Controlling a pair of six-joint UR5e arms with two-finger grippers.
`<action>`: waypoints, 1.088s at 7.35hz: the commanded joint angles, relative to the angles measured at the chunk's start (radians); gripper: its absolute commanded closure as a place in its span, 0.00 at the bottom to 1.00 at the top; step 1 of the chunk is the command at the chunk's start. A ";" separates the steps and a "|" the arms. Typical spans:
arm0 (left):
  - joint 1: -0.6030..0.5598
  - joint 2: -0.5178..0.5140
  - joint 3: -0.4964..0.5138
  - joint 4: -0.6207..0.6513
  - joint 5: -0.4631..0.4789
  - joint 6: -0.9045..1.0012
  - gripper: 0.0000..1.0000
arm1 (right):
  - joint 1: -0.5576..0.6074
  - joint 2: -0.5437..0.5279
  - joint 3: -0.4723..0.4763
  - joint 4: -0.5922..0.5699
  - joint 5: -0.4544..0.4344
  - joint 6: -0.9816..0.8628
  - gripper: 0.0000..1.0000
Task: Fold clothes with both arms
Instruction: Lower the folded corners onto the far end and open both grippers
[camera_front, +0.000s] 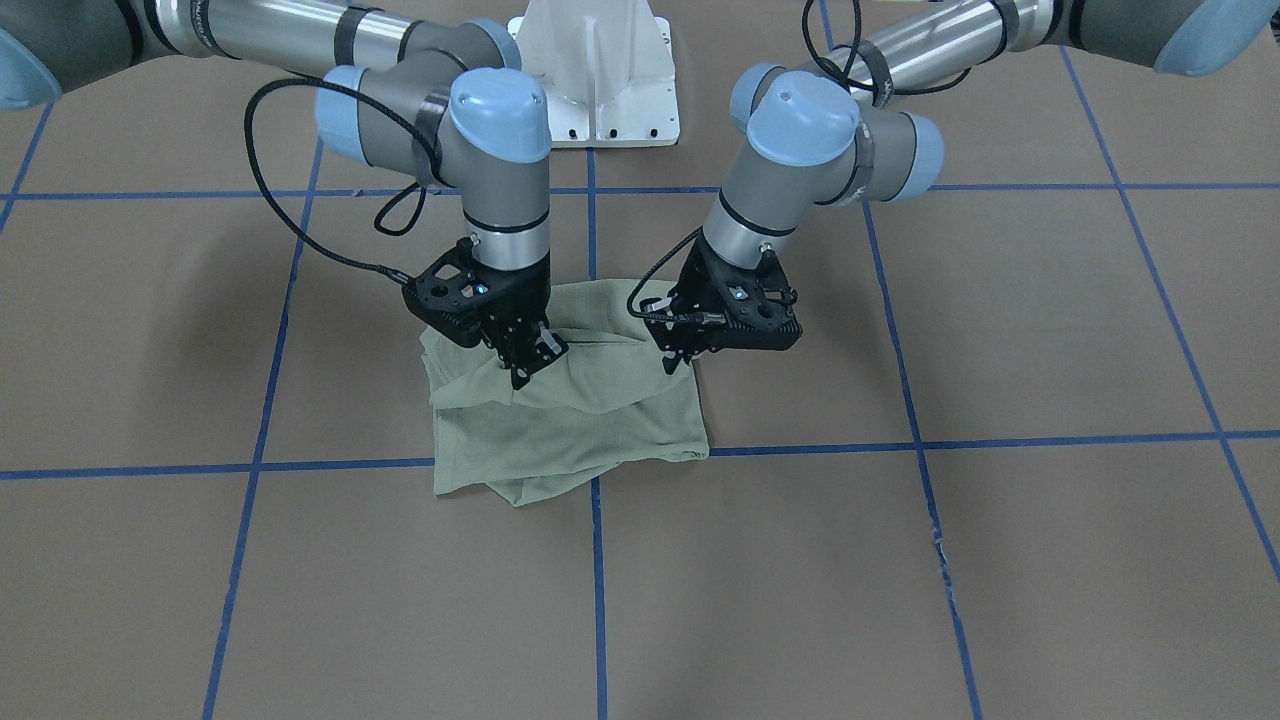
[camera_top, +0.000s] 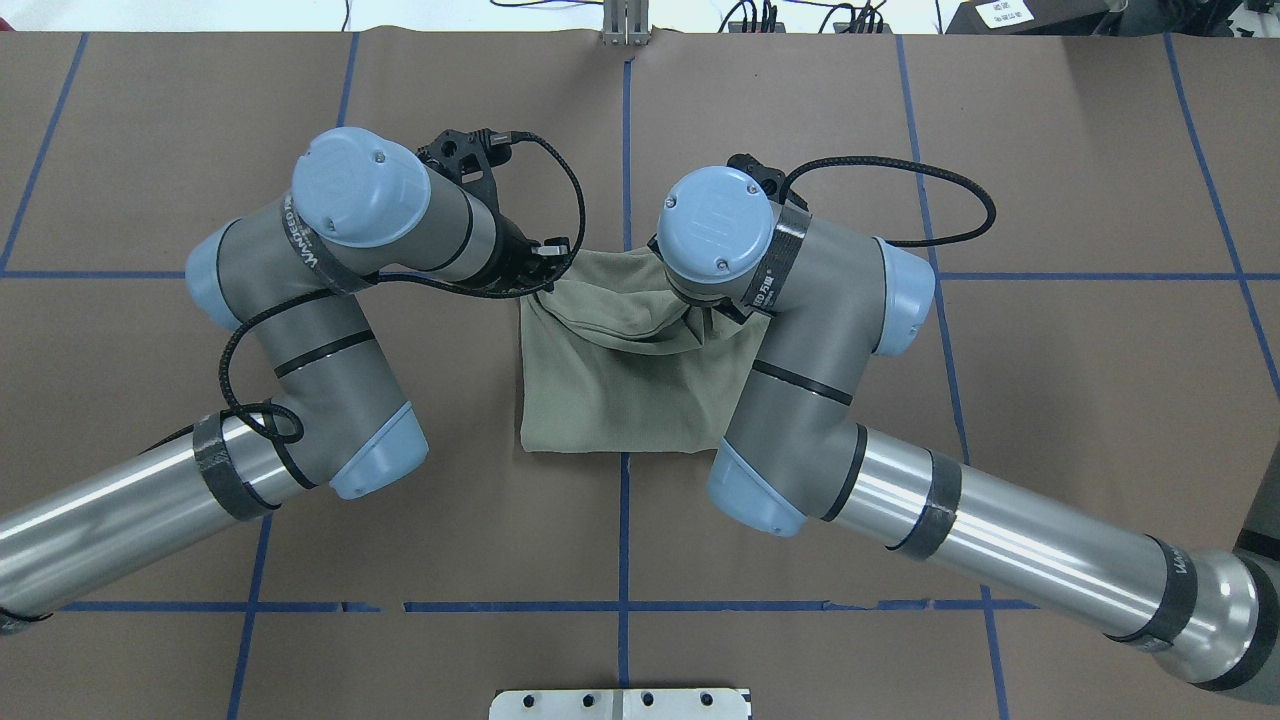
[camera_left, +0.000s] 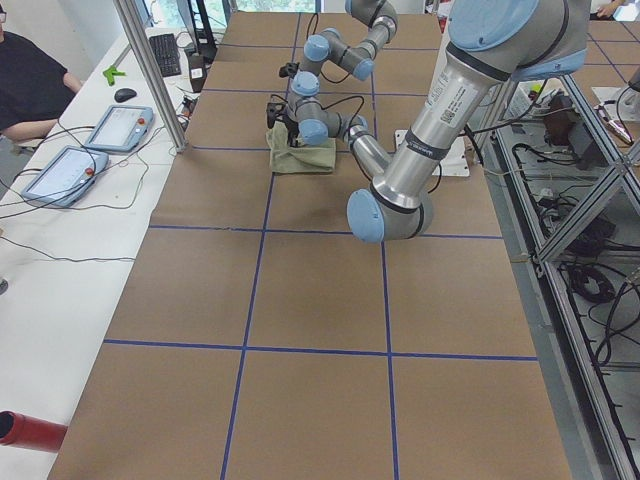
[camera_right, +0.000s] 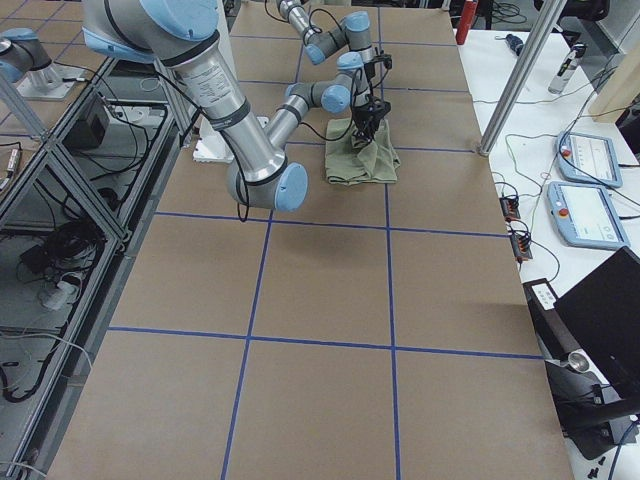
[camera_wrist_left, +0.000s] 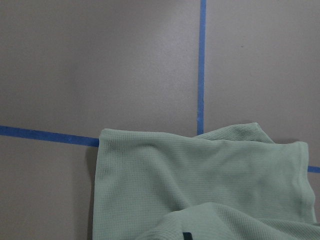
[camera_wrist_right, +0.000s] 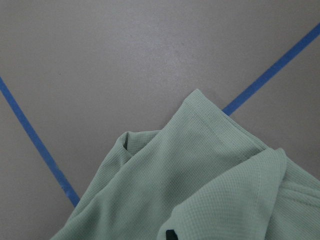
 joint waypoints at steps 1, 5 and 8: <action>0.000 -0.005 0.083 -0.054 0.000 0.021 1.00 | 0.016 0.011 -0.080 0.055 0.001 -0.038 1.00; -0.011 -0.004 0.078 -0.049 -0.003 0.110 0.00 | 0.049 0.019 -0.079 0.055 0.030 -0.240 0.00; -0.124 0.040 0.067 -0.052 -0.154 0.272 0.00 | 0.132 0.001 -0.014 0.049 0.228 -0.319 0.00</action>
